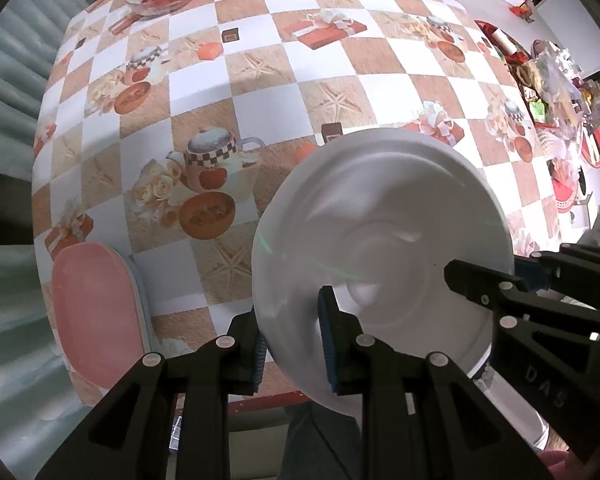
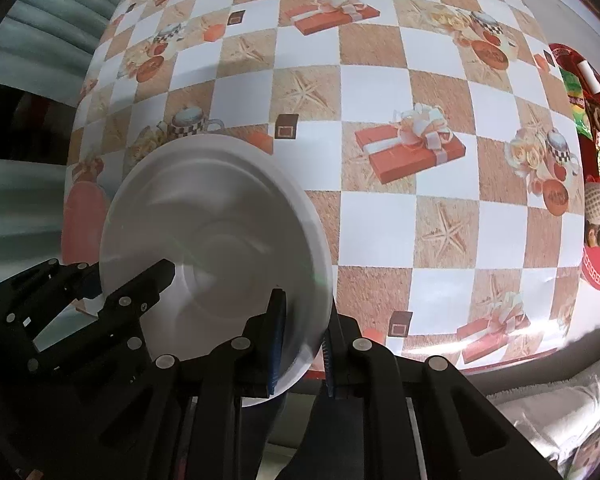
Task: Organize plates and bowls
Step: 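Lift the third white plate with the right tool and carry it to the white stack, then lower the third white plate onto the white stack and open the right tool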
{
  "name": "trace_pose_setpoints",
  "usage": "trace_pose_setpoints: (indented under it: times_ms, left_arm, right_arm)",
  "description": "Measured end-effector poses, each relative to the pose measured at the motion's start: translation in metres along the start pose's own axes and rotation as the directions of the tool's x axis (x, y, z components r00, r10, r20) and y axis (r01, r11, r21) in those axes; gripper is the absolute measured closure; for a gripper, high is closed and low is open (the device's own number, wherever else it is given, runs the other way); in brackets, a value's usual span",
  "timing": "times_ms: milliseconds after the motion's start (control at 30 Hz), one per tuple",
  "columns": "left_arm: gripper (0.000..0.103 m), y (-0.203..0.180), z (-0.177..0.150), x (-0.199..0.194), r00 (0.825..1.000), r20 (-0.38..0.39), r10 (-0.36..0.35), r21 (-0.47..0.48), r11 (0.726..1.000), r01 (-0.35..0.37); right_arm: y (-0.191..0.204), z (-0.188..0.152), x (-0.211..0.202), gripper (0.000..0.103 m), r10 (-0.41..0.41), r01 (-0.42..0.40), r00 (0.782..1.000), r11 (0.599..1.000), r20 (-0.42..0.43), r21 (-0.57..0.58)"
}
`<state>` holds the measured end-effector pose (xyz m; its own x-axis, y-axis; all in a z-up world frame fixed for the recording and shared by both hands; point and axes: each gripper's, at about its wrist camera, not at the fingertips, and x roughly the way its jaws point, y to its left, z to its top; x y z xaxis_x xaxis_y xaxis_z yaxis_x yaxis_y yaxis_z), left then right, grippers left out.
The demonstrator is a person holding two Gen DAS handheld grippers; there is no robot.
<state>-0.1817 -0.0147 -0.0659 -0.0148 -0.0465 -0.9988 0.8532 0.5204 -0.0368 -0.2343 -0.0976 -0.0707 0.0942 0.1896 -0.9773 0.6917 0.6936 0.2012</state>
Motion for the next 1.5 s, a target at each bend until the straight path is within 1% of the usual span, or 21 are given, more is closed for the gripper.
trace_pose_setpoints:
  times_ms: [233,500,733,867,933,1000,1033,1100,1133,1167,1200,1233,1267,1300,1333,1367,1400,1433,1467,1500]
  left_arm:
    - [0.078,0.000,-0.001,0.002,1.000,-0.005,0.007,-0.002,1.000,-0.007]
    - [0.078,0.000,-0.002,0.009,1.000,-0.024,0.020,0.006,1.000,-0.020]
    - [0.078,-0.003,-0.002,0.010,1.000,-0.019,0.017,0.013,1.000,-0.017]
    - [0.075,-0.002,-0.002,0.008,1.000,-0.019,0.009,0.013,1.000,-0.009]
    - [0.068,-0.002,-0.002,0.007,1.000,-0.019,0.016,0.014,1.000,-0.016]
    - [0.055,-0.002,-0.002,0.005,1.000,-0.011,0.025,0.017,1.000,-0.025]
    - [0.051,-0.002,-0.001,0.003,1.000,-0.004,0.029,0.017,0.999,-0.029]
    - [0.037,-0.001,-0.001,0.001,0.999,0.006,0.033,0.015,0.999,-0.033]
    - [0.033,0.000,-0.001,-0.001,0.999,0.012,0.033,0.010,0.999,-0.034]
    - [0.026,0.002,0.000,-0.002,0.999,0.016,0.034,0.004,0.999,-0.034]
    - [0.023,0.003,0.000,-0.003,0.999,0.019,0.035,-0.002,0.999,-0.035]
    - [0.023,0.006,0.000,-0.004,0.999,0.020,0.047,-0.010,0.999,-0.047]
    - [0.023,0.010,0.001,-0.005,0.998,0.018,0.057,-0.020,0.998,-0.056]
    - [0.021,0.015,0.001,-0.005,0.999,0.011,0.051,-0.033,0.998,-0.051]
    - [0.019,0.019,0.002,-0.004,0.999,0.002,0.045,-0.043,0.998,-0.045]
    - [0.016,0.024,0.002,-0.004,0.999,-0.002,0.041,-0.057,0.998,-0.041]
    - [0.013,0.029,0.002,-0.004,0.999,0.001,0.044,-0.068,0.997,-0.044]
    - [0.011,0.032,0.002,-0.005,0.999,0.005,0.051,-0.073,0.996,-0.050]
    - [0.004,0.037,0.001,-0.006,0.998,0.007,0.055,-0.081,0.995,-0.054]
    - [0.000,0.041,0.001,-0.007,0.999,0.005,0.047,-0.089,0.995,-0.046]
  right_arm:
    - [-0.001,0.000,0.002,0.085,0.000,0.000,1.000,1.000,-0.001,0.001]
    - [0.001,-0.002,0.013,0.084,-0.008,0.008,1.000,1.000,-0.015,0.009]
    - [0.000,-0.004,0.017,0.084,-0.009,0.009,1.000,1.000,-0.020,0.018]
    - [-0.001,-0.003,0.018,0.084,0.000,0.000,1.000,1.000,-0.025,0.020]
    - [-0.002,-0.002,0.017,0.084,0.003,-0.003,1.000,1.000,-0.027,0.017]
    - [-0.002,-0.001,0.016,0.084,-0.002,0.002,1.000,1.000,-0.030,0.010]
    - [-0.003,0.000,0.016,0.084,0.002,-0.001,1.000,1.000,-0.031,0.009]
    - [-0.005,0.001,0.015,0.084,0.000,0.000,0.999,1.000,-0.032,0.009]
    - [-0.006,0.001,0.014,0.084,-0.001,0.002,0.999,1.000,-0.032,0.008]
    - [-0.007,0.002,0.013,0.084,-0.003,0.003,0.999,1.000,-0.032,0.005]
    - [-0.009,0.002,0.012,0.080,-0.004,0.004,0.999,1.000,-0.033,0.006]
    - [-0.010,0.002,0.011,0.059,-0.013,0.013,0.999,1.000,-0.031,0.010]
    - [-0.013,0.002,0.009,0.037,-0.046,0.046,0.999,0.999,-0.026,0.015]
    - [-0.016,0.003,0.007,0.029,-0.055,0.055,0.998,0.998,-0.018,0.022]
    - [-0.021,0.003,0.006,0.019,-0.035,0.036,0.999,0.999,-0.011,0.036]
    - [-0.024,0.003,0.004,0.013,-0.010,0.011,1.000,0.999,-0.011,0.051]
    - [-0.028,0.003,0.003,0.012,0.009,-0.008,1.000,0.998,-0.012,0.069]
    - [-0.031,0.002,0.002,0.011,0.010,-0.009,1.000,0.997,-0.012,0.079]
    - [-0.033,0.002,0.001,0.011,0.006,-0.005,1.000,0.997,-0.013,0.081]
    - [-0.034,0.001,0.001,0.009,0.003,-0.002,1.000,0.997,-0.016,0.081]
